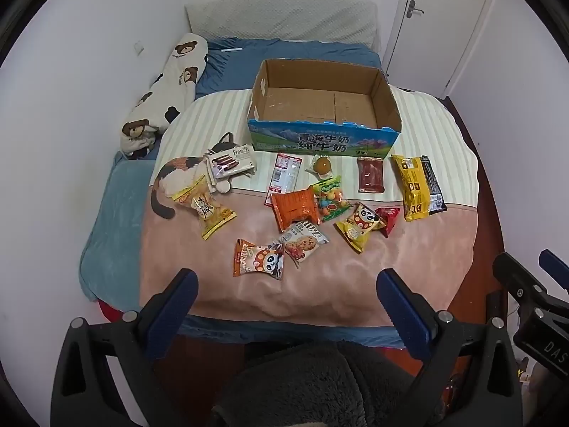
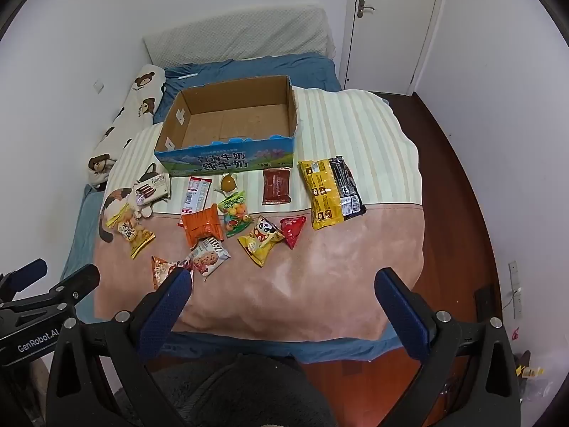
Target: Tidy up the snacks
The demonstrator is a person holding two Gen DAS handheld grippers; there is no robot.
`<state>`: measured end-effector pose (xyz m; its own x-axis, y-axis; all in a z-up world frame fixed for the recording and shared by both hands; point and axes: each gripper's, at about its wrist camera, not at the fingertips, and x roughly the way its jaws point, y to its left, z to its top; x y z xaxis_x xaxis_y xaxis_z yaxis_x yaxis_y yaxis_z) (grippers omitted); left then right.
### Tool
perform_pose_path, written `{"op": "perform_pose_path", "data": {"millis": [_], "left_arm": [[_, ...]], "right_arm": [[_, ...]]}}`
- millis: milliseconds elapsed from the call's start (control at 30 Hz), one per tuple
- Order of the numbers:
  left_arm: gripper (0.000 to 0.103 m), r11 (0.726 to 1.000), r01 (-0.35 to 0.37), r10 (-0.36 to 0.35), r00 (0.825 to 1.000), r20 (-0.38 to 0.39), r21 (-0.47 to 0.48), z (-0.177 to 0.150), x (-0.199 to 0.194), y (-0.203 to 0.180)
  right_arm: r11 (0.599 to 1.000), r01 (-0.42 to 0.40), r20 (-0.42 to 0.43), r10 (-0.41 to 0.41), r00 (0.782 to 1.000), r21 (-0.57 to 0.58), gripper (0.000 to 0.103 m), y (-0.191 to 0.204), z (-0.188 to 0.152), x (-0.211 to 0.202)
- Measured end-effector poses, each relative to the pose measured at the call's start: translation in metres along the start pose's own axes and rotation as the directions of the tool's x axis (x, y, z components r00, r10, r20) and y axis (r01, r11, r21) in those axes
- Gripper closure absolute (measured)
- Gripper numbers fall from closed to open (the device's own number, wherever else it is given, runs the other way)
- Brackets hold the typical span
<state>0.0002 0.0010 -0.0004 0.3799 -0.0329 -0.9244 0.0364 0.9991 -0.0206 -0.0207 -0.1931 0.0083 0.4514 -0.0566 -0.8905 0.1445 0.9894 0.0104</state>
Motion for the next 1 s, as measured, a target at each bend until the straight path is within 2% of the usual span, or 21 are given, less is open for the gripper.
{"op": "perform_pose_path", "data": {"millis": [200,267,433,1000], "left_arm": [[0.0,1.0,-0.004,0.004,1.0,-0.008,0.001,0.0,0.002,0.009],[0.0,1.0,-0.006,0.006,1.0,-0.02,0.002,0.001,0.004,-0.004],[0.0,1.0,-0.009,0.009,0.999,-0.032,0.007,-0.001,0.006,-0.005],[0.0,1.0,-0.007,0.008,0.999,-0.036,0.014,-0.004,0.011,-0.005]], "right_arm": [[1.0,-0.007,-0.015,0.007,1.0,0.008,0.0,-0.003,0.001,0.004],[1.0,-0.009,-0.024,0.009,1.0,0.009,0.0,-0.001,-0.002,0.008],[1.0,-0.02,-0.053,0.021,0.998,0.016,0.0,0.003,-0.004,0.012],[1.0,-0.025,-0.06,0.026,0.998,0.018,0.0,-0.002,-0.004,0.016]]}}
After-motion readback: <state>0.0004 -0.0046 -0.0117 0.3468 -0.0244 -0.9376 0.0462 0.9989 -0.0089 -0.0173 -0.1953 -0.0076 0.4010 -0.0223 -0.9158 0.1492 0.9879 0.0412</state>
